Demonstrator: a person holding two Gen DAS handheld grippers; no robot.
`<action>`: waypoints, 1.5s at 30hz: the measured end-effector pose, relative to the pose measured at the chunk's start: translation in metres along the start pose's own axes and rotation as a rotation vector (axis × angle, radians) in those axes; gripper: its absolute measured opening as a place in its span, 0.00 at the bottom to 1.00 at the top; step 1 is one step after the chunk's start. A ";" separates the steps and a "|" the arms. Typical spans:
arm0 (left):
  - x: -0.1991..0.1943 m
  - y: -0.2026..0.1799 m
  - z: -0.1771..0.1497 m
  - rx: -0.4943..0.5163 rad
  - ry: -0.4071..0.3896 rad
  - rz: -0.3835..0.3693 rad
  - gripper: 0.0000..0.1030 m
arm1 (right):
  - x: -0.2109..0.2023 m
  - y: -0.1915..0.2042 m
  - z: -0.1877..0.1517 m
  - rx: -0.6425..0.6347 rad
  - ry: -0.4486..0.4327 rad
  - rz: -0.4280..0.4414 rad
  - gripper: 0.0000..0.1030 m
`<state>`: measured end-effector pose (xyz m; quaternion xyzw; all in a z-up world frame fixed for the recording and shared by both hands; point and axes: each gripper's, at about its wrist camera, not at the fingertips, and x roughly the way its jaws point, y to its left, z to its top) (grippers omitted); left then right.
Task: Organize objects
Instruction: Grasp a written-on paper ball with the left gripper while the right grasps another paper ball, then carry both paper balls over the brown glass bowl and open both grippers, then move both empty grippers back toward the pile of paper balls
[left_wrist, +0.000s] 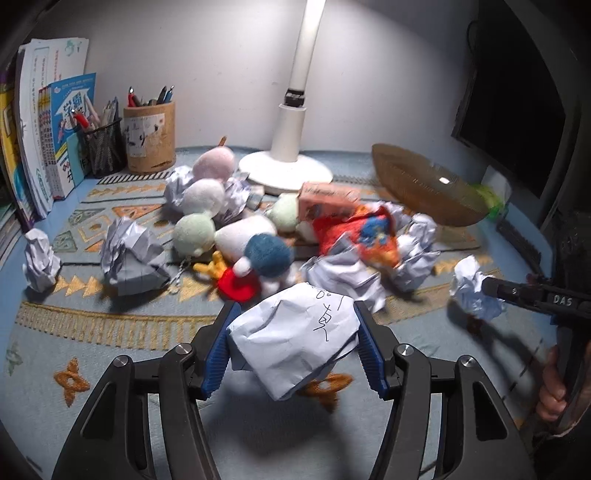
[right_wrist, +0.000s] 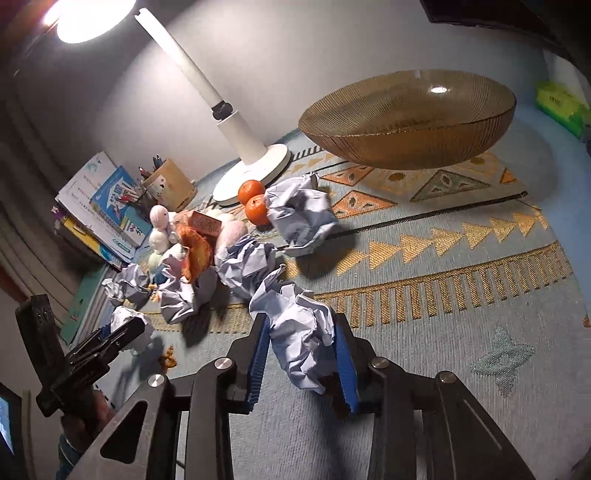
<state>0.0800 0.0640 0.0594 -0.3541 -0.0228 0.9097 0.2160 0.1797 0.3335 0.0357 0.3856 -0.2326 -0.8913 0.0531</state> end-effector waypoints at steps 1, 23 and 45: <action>-0.007 -0.009 0.009 0.013 -0.027 -0.026 0.57 | -0.009 0.000 0.004 -0.006 -0.022 -0.005 0.32; 0.157 -0.180 0.170 0.141 0.007 -0.240 0.88 | -0.039 -0.068 0.164 0.017 -0.304 -0.271 0.50; -0.072 0.011 0.044 -0.060 -0.253 0.165 1.00 | -0.027 0.063 0.035 -0.141 -0.231 -0.052 0.89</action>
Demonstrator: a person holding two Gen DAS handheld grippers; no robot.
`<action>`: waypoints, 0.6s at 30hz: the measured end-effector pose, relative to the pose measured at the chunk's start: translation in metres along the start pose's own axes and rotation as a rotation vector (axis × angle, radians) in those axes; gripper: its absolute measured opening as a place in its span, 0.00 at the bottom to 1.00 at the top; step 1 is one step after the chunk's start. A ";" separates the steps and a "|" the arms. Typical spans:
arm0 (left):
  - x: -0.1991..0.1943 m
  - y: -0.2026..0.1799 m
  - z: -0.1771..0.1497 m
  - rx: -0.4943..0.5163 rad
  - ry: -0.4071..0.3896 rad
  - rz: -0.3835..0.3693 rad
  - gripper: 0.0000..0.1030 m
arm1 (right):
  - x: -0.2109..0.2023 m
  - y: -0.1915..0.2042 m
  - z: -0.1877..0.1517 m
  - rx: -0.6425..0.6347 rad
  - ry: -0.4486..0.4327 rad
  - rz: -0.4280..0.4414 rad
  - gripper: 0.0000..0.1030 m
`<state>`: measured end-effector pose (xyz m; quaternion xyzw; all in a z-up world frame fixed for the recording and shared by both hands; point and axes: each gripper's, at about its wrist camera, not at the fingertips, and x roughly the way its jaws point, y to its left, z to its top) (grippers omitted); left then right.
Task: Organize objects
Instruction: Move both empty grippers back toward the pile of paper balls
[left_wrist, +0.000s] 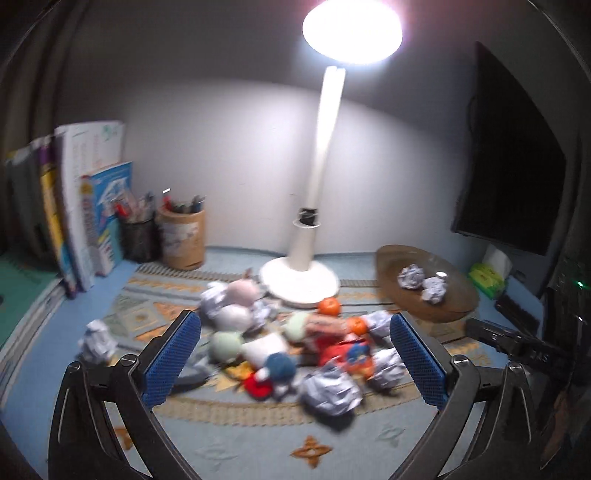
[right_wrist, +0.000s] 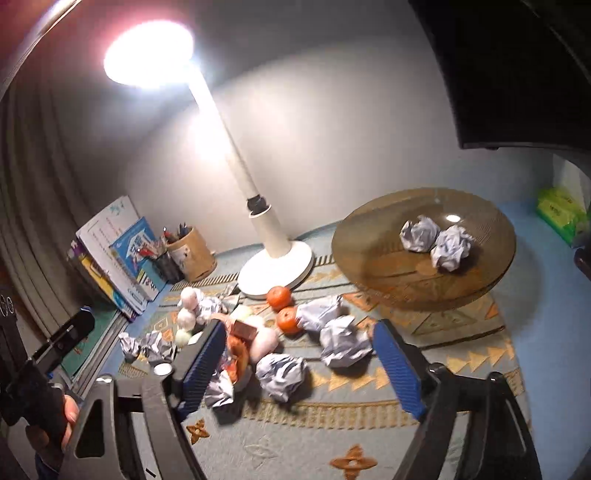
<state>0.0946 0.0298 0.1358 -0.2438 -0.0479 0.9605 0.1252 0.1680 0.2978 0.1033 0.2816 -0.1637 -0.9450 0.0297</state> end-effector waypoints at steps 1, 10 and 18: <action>0.003 0.018 -0.011 -0.018 0.009 0.063 1.00 | 0.006 0.006 -0.013 -0.014 -0.012 -0.006 0.89; 0.036 0.097 -0.079 -0.232 0.162 0.248 0.99 | 0.046 0.052 -0.070 -0.264 0.026 -0.198 0.97; 0.029 0.084 -0.082 -0.161 0.129 0.228 0.99 | 0.049 0.067 -0.075 -0.346 0.016 -0.244 0.97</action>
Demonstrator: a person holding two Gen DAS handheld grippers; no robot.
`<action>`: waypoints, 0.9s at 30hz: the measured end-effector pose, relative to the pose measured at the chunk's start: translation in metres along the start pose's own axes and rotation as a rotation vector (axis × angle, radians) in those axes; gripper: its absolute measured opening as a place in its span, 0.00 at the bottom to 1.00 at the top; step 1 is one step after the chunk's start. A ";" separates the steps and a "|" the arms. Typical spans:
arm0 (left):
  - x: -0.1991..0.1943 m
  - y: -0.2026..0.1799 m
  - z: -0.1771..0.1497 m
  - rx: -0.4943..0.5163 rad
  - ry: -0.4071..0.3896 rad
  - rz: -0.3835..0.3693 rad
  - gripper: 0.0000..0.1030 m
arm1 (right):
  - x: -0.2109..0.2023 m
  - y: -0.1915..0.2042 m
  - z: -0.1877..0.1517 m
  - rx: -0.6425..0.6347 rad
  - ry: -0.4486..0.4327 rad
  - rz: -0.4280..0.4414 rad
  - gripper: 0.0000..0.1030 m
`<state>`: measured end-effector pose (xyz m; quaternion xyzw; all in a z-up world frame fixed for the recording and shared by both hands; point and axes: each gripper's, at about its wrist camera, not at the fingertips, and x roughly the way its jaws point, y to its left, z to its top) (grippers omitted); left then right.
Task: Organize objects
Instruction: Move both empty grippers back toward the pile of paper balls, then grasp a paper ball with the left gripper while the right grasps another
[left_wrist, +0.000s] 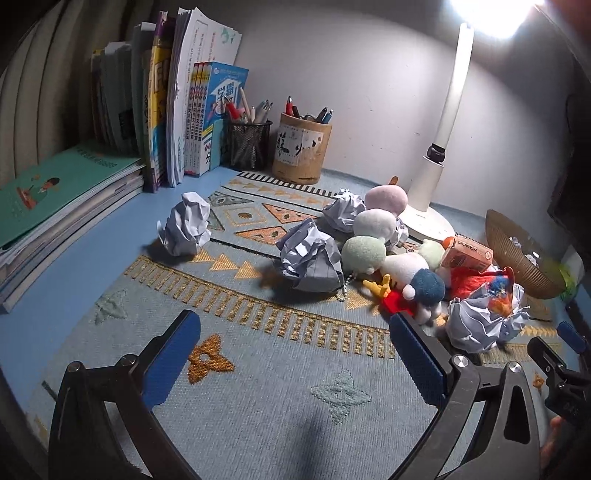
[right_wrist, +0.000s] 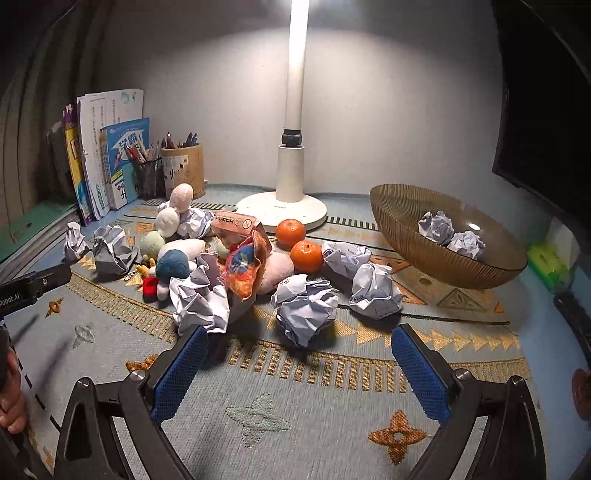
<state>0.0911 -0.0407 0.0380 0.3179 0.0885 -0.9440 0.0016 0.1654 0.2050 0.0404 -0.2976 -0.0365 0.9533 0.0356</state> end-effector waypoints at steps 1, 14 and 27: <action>-0.001 0.001 0.000 -0.004 0.000 -0.002 0.99 | 0.002 0.001 0.000 -0.004 0.010 -0.015 0.97; 0.011 0.094 0.018 -0.299 0.102 -0.094 0.99 | 0.005 0.014 0.019 0.143 0.085 0.166 0.97; 0.107 0.096 0.072 -0.182 0.198 0.093 0.93 | 0.067 0.045 0.029 0.157 0.236 0.242 0.96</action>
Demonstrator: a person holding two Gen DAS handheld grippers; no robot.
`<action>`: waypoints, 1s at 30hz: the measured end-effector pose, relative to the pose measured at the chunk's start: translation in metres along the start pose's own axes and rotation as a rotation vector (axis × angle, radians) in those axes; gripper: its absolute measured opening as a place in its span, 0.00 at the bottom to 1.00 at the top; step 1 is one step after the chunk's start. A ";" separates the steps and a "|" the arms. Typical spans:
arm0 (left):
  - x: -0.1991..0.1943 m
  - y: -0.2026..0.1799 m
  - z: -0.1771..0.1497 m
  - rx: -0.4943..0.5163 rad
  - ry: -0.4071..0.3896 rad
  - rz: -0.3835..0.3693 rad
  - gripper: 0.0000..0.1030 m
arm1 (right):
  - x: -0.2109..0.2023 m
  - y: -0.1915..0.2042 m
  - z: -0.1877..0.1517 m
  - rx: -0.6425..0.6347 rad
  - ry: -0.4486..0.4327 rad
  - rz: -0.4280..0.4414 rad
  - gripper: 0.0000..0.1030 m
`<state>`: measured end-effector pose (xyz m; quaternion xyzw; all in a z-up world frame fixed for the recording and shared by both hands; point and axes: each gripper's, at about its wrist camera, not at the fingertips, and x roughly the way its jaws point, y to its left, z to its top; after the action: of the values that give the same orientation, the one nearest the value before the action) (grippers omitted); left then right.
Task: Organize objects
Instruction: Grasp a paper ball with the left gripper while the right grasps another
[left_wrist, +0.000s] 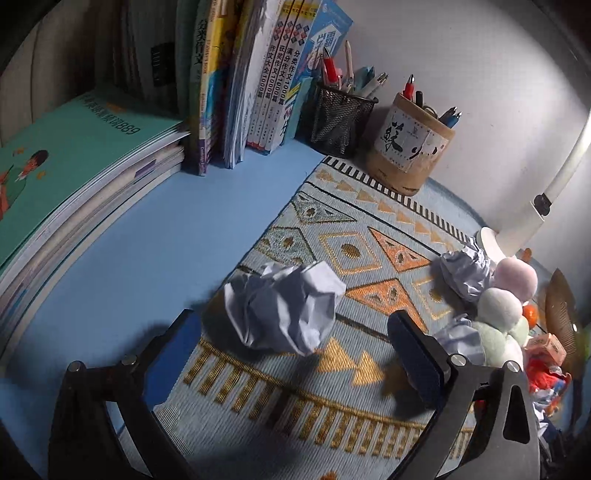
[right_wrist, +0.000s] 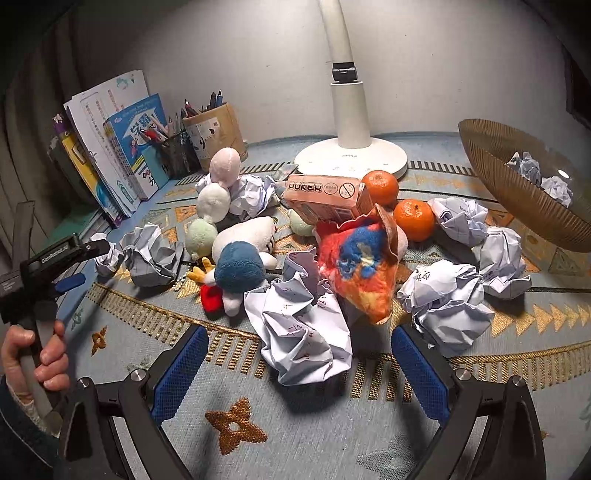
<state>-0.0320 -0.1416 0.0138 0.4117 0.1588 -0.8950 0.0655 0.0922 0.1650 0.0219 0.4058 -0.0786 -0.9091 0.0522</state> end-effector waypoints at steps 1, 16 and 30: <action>0.002 -0.003 0.001 0.006 -0.010 0.000 0.89 | 0.000 0.000 0.001 -0.004 -0.007 0.005 0.96; -0.073 -0.041 -0.041 0.135 -0.119 -0.162 0.43 | -0.019 -0.001 -0.010 0.029 -0.011 0.193 0.42; -0.090 -0.179 -0.128 0.416 -0.081 -0.450 0.43 | -0.115 -0.085 -0.048 0.161 -0.123 0.031 0.44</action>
<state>0.0736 0.0691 0.0452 0.3349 0.0564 -0.9159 -0.2140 0.2016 0.2622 0.0585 0.3509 -0.1607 -0.9221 0.0289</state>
